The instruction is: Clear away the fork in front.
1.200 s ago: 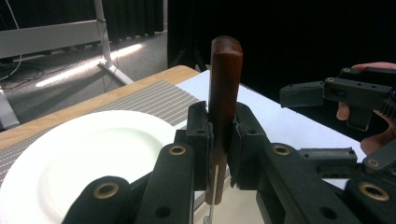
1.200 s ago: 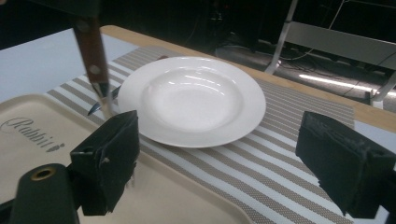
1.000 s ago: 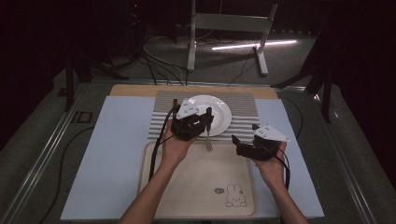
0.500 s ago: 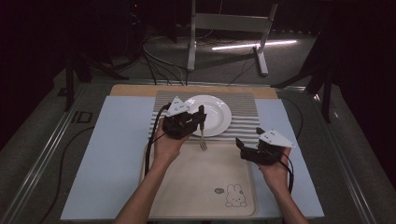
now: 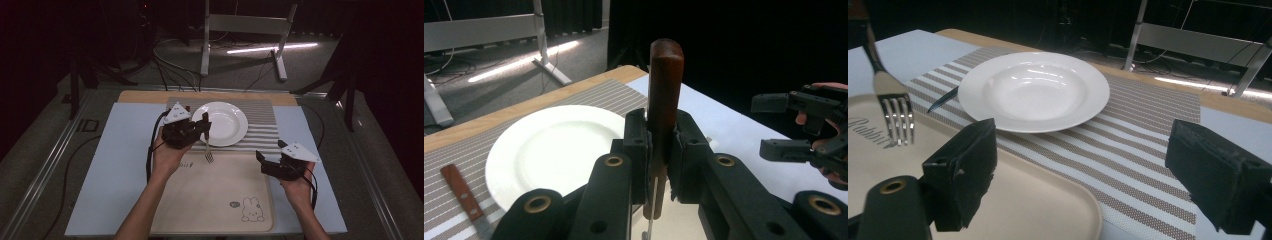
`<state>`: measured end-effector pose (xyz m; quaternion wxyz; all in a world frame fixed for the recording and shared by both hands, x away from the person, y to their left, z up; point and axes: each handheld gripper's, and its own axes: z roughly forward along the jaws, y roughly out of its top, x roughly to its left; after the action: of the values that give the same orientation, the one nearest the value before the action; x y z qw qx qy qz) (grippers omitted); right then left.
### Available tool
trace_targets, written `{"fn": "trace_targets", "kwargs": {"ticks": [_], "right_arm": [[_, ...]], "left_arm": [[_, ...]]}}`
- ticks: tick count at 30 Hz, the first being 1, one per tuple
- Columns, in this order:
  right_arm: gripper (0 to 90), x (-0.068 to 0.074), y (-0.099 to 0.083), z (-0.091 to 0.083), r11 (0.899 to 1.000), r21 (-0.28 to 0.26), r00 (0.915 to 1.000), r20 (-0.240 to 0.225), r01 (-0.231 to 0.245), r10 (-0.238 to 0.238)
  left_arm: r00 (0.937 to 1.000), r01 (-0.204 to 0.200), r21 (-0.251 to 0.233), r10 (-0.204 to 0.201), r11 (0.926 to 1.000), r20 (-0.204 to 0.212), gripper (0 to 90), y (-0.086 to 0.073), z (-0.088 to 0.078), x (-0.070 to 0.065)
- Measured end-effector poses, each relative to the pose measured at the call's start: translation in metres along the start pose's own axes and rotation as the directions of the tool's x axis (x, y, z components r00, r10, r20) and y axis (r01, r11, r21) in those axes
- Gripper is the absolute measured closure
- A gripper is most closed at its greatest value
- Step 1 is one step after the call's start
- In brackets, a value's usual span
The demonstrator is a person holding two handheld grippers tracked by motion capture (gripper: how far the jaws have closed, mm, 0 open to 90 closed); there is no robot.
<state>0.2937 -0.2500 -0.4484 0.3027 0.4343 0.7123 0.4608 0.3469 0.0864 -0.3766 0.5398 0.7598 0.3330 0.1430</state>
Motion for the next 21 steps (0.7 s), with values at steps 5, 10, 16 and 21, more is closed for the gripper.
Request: {"fn": "trace_targets", "kwargs": {"ticks": [5,10,16,21], "right_arm": [[13.6,-0.001,0.000,0.001,1.000,-0.001,1.0000,0.001,0.000,0.000],[13.6,-0.001,0.000,0.002,1.000,0.001,1.0000,0.000,0.004,-0.004],[13.6,-0.002,0.000,0.002,1.000,0.001,1.0000,0.006,0.000,0.000],[13.6,-0.001,0.000,0.003,1.000,0.002,1.0000,0.003,0.006,-0.006]], "left_arm": [[1.0000,0.004,0.010,-0.004,0.9999,-0.003,80.6,-0.003,-0.010,0.004],[0.9998,0.021,0.025,-0.021,0.9995,0.001,80.6,-0.007,-0.019,0.011],[0.9995,0.031,0.038,-0.032,0.9988,0.002,80.6,-0.011,-0.028,0.015],[0.9993,0.036,0.049,-0.036,0.9981,0.002,80.6,-0.013,-0.036,0.019]]}}
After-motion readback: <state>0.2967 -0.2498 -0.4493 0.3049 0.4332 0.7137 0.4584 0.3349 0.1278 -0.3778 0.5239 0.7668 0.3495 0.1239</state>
